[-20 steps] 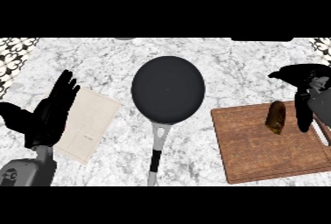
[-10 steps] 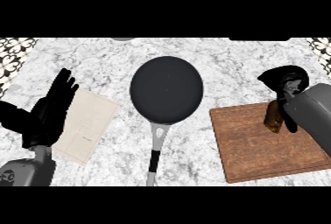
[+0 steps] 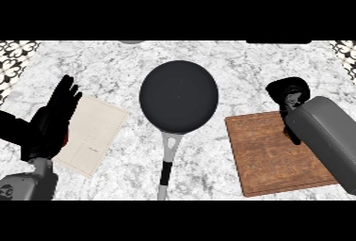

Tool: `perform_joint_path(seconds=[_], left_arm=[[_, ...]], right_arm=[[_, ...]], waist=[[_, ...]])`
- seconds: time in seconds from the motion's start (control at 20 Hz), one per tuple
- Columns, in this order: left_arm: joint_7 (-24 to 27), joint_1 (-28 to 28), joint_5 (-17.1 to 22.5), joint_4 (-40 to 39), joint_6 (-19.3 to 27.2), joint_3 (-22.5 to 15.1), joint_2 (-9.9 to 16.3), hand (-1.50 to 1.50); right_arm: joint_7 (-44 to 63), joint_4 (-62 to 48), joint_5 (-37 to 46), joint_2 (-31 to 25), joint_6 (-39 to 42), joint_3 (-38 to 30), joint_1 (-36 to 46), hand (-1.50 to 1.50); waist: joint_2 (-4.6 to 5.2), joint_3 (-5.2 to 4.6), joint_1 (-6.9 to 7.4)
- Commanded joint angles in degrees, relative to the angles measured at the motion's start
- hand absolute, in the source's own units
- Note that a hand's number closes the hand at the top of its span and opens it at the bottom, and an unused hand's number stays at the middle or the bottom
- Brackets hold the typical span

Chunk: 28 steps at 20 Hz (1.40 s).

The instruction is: Pick the sweet potato from the cutting board and place it in the pan

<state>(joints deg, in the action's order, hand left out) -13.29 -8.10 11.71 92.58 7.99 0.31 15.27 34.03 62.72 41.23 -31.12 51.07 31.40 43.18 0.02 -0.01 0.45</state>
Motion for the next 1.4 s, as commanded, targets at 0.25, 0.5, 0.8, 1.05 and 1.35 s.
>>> perform_joint_path(seconds=[0.25, 0.5, 0.8, 1.05, 1.35], left_arm=[[1.72, -0.98, -0.6, -3.27, -1.73, 3.01, -0.05, 0.0], [-0.68, -3.41, -0.62, -2.57, -2.14, 2.87, -1.24, 0.0], [-0.91, -3.86, -0.47, -3.72, -3.07, 3.87, -1.38, 0.0], [-0.73, -0.48, -3.31, -0.29, -1.62, 1.77, -4.02, 0.0], [1.73, -1.16, -2.7, -4.02, -3.88, 3.97, -3.49, 0.0]], right_arm=[[0.77, -4.89, 7.66, 2.58, 1.03, -1.96, -1.08, -1.5], [-5.76, -12.55, 12.14, 5.15, -4.54, -3.63, 0.37, -1.5], [-14.86, -19.36, 17.06, 1.33, -11.01, -2.38, -2.73, -1.5], [-14.59, -22.18, 19.78, 4.74, -11.48, -6.35, -0.54, -1.5], [-18.91, -29.47, 22.69, 5.68, -16.74, -8.46, -0.73, -1.5]], waist=[[0.04, 0.0, -0.04], [0.09, 0.01, 0.05], [0.24, 0.03, 0.12], [0.1, 0.02, 0.18], [0.19, 0.03, 0.2]])
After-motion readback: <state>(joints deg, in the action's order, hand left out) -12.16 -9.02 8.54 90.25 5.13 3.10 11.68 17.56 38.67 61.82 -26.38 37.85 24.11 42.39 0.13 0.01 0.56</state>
